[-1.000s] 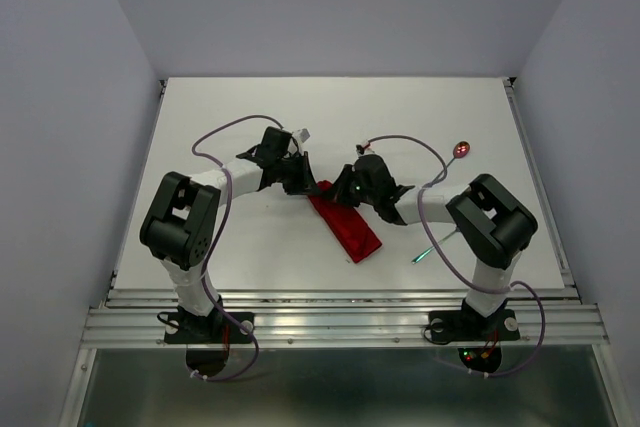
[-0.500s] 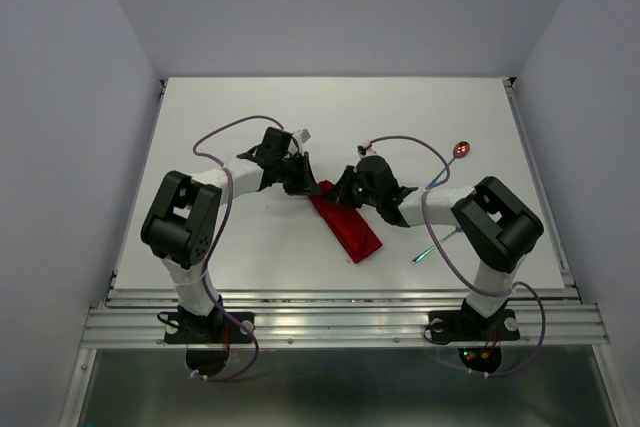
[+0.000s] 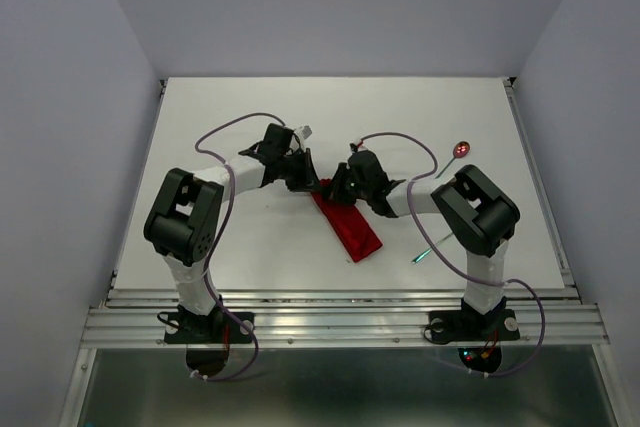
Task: Fold the napkin into a case and place the utensils inside
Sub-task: Stuff the top corner of the smaller-rectangle-folded napkin into the folded napkin.
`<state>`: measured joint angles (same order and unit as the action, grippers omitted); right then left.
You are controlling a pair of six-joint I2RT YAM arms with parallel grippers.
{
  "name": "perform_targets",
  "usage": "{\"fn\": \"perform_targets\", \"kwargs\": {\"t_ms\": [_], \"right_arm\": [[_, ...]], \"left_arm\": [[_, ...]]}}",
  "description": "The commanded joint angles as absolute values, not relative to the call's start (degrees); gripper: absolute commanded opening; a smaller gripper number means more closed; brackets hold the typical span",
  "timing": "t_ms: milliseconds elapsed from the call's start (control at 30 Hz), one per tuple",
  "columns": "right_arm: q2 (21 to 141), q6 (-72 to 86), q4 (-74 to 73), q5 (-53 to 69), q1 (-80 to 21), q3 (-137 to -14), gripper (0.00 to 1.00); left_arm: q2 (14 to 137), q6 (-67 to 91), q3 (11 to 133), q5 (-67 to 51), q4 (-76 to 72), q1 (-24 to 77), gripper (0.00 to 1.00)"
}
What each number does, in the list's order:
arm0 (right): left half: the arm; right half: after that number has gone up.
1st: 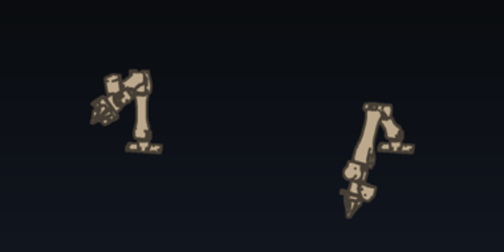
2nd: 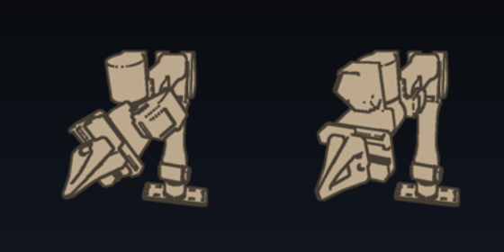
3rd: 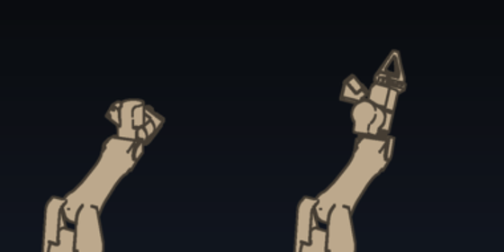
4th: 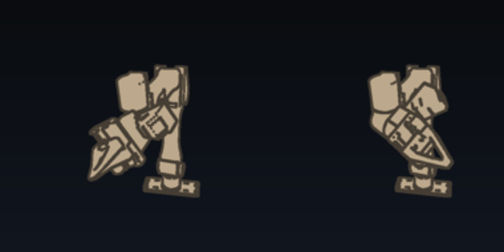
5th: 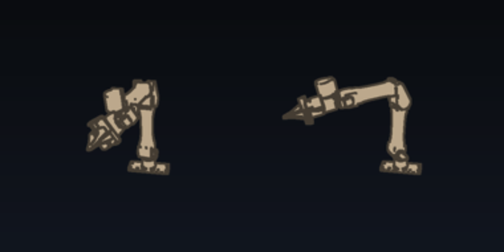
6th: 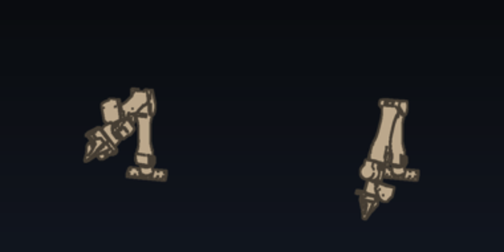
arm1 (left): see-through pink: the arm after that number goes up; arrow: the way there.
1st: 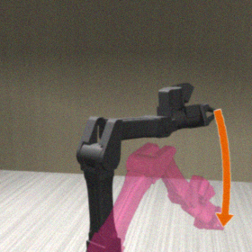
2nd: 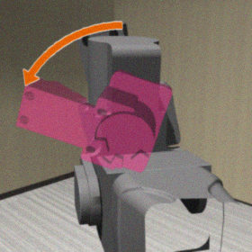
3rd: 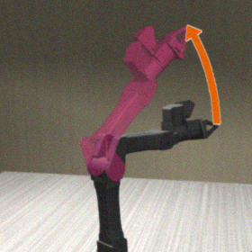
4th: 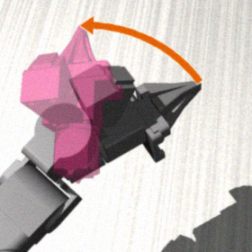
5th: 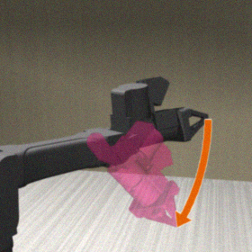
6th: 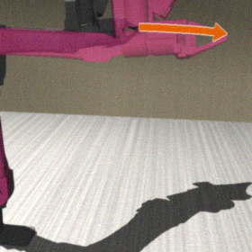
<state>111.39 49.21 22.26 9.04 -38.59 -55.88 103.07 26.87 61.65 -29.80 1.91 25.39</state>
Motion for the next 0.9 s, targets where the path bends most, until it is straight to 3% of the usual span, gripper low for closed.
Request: {"fn": "perform_targets", "kwargs": {"t_ms": [0,300,367,400,467,533,867], "right_arm": [[111.0,48.3,23.0,9.4,-38.3,-58.3,0.01],[112.2,49.6,23.2,9.9,-38.3,-58.0,0.01],[111.8,49.5,23.2,9.7,-38.3,-57.7,0.01],[111.4,49.5,23.2,9.3,-38.3,-57.7,0.01],[111.3,49.4,23.1,9.2,-38.3,-57.7,0.01],[111.4,49.4,23.1,9.4,-38.3,-57.7,0.01],[111.3,49.7,23.2,9.5,-38.3,-57.7,0.01]], "left_arm": [[102.7,27.3,64.7,-30.9,0.8,25.3,0.00],[107.8,27.7,65.4,-31.1,0.4,25.4,0.00],[107.8,27.6,65.4,-31.2,0.4,25.4,0.07],[107.3,27.3,65.6,-31.2,0.4,25.4,0.18],[106.3,27.0,65.9,-31.1,0.4,25.3,0.29],[105.6,26.7,66.6,-31.0,1.1,25.3,0.35],[99.6,26.8,68.6,-31.7,3.2,24.9,0.40]]}}
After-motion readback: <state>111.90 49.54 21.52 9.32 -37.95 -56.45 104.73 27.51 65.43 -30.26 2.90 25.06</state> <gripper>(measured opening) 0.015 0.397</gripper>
